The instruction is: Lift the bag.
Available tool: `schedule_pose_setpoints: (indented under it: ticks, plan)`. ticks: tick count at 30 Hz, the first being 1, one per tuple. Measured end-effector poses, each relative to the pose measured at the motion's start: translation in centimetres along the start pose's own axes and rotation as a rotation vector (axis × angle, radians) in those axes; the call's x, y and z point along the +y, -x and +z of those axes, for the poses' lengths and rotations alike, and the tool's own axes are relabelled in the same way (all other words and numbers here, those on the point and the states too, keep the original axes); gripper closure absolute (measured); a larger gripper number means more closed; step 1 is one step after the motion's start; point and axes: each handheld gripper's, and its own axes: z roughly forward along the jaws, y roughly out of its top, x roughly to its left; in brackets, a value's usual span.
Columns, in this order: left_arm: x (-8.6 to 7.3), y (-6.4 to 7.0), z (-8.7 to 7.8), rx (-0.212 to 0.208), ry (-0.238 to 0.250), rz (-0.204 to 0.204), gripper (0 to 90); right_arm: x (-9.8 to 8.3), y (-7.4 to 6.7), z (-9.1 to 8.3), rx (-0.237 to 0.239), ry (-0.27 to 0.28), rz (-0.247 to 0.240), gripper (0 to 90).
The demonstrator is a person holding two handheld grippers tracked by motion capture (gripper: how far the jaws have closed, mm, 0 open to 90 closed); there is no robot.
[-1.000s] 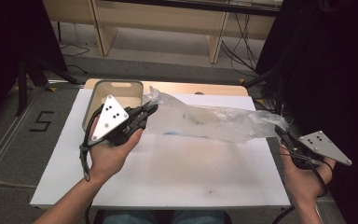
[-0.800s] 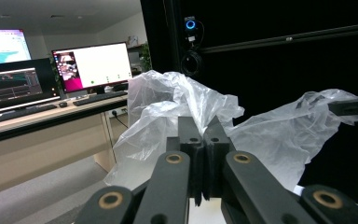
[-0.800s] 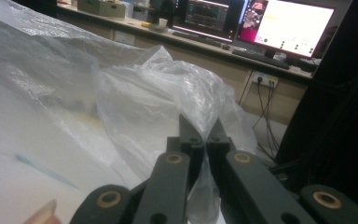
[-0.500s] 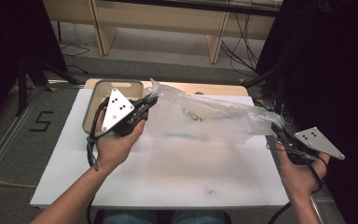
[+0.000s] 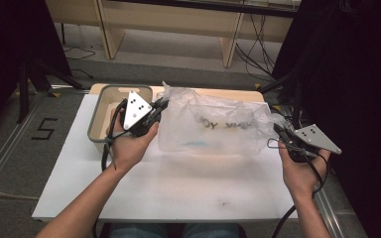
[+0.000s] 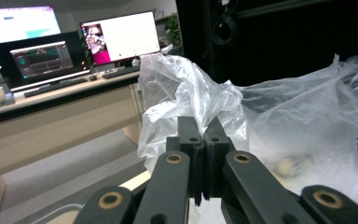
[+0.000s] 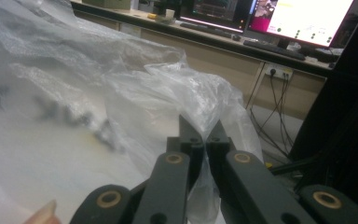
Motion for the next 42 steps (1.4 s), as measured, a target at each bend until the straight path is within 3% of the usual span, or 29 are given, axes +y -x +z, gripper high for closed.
schedule_pose_setpoints:
  ticks: [7,22,42]
  plan:
    - [-1.3,-0.8,1.0,0.018,-0.043,-0.012,89.0,-0.1,-0.5,1.3,0.012,-0.015,0.003,90.0]
    - [-2.4,-1.3,2.4,0.041,-0.085,-0.024,88.9,-0.4,-0.4,2.5,0.012,-0.03,0.017,90.0]
    - [-4.9,-2.3,5.2,0.079,-0.191,-0.034,88.8,-1.8,-0.7,5.7,0.015,-0.106,0.031,90.0]
